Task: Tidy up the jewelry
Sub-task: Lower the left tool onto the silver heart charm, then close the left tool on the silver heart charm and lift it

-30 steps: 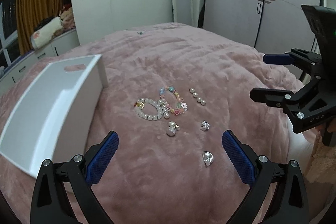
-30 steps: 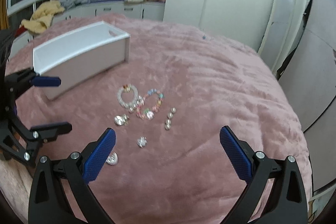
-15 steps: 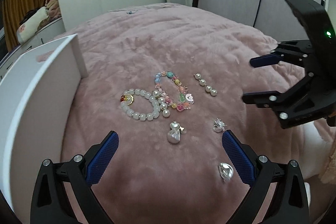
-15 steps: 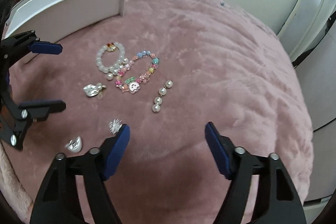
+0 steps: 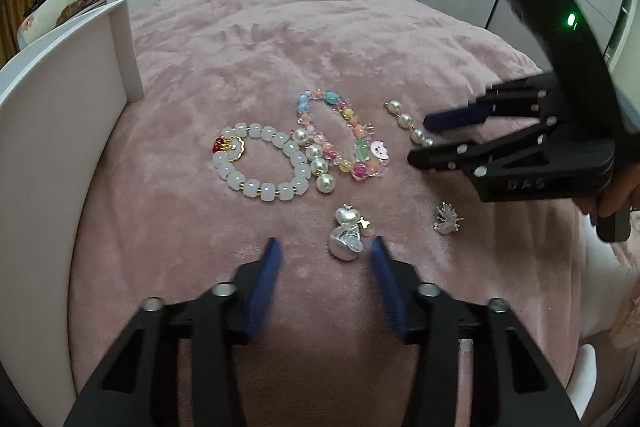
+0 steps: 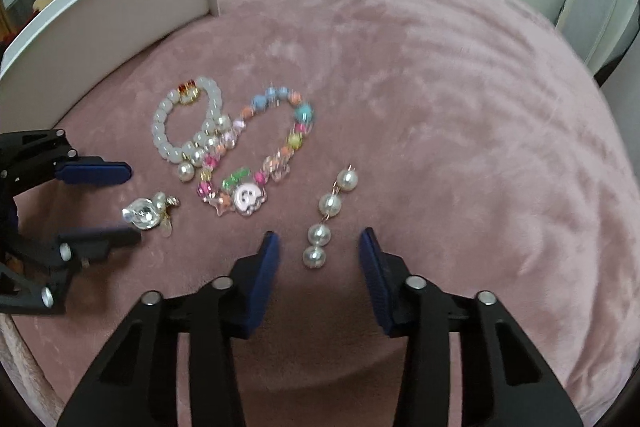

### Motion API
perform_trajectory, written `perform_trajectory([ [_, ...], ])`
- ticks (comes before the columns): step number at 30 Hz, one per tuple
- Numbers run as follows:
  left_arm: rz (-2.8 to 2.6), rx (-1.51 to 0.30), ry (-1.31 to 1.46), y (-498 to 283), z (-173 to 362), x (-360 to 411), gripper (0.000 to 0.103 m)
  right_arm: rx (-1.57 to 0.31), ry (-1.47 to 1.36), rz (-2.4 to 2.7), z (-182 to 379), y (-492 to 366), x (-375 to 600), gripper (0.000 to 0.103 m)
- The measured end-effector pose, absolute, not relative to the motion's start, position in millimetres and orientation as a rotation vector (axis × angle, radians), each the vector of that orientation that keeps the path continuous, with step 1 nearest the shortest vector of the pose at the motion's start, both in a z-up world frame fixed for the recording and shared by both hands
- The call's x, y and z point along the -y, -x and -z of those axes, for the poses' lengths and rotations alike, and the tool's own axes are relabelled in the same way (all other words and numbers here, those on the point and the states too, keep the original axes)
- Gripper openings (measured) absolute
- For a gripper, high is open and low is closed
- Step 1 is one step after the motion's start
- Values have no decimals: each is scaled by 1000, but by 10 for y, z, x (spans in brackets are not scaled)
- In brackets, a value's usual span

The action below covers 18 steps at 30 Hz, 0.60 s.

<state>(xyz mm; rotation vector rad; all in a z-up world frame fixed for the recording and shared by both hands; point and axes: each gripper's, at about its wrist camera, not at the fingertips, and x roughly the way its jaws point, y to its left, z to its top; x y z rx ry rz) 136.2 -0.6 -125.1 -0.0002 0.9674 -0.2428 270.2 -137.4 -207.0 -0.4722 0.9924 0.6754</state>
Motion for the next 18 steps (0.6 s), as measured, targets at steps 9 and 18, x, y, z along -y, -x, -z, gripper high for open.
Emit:
perform_trajectory([
  [9, 273, -954, 5, -1337, 1252, 5, 19, -1028, 371, -725, 2081, -2739, 1426, 12],
  [18, 293, -943, 43, -1353, 1287, 1, 15, -994, 309, -710, 1901, -2824, 1537, 12],
])
